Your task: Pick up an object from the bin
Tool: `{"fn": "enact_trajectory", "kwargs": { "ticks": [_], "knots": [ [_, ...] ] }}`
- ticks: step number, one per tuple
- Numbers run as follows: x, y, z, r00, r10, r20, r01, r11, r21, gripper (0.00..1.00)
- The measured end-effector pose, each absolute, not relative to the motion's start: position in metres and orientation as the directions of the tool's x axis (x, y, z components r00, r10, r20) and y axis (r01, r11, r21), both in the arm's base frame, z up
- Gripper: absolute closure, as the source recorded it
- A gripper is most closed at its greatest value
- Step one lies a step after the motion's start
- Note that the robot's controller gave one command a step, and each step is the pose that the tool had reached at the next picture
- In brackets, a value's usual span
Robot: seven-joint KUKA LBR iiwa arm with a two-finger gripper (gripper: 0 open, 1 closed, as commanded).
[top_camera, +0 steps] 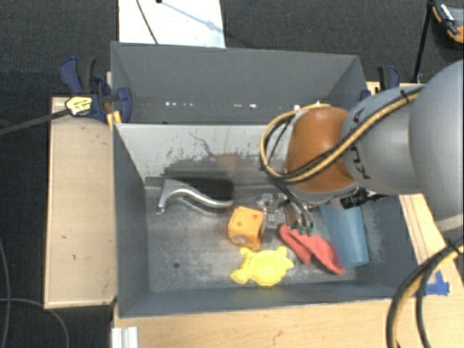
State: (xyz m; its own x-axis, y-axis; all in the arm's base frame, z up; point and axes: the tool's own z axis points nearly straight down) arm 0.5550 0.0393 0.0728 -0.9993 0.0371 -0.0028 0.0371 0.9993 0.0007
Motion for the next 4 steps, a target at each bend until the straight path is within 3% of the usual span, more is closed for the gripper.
{"fn": "enact_trajectory", "kwargs": {
  "ticks": [1, 2, 3, 4],
  "knots": [
    [0.555, 0.039, 0.073, -0.999, 0.038, -0.003, 0.038, 0.999, 0.001, 1.00],
    [0.551, 0.041, 0.125, -0.999, 0.033, 0.004, 0.033, 0.999, 0.000, 1.00],
    [0.576, 0.015, 0.164, -0.997, 0.083, -0.003, 0.083, 0.997, 0.002, 1.00],
    [0.576, 0.022, 0.221, -0.997, 0.080, 0.002, 0.080, 0.997, -0.001, 1.00]
  ]
}}
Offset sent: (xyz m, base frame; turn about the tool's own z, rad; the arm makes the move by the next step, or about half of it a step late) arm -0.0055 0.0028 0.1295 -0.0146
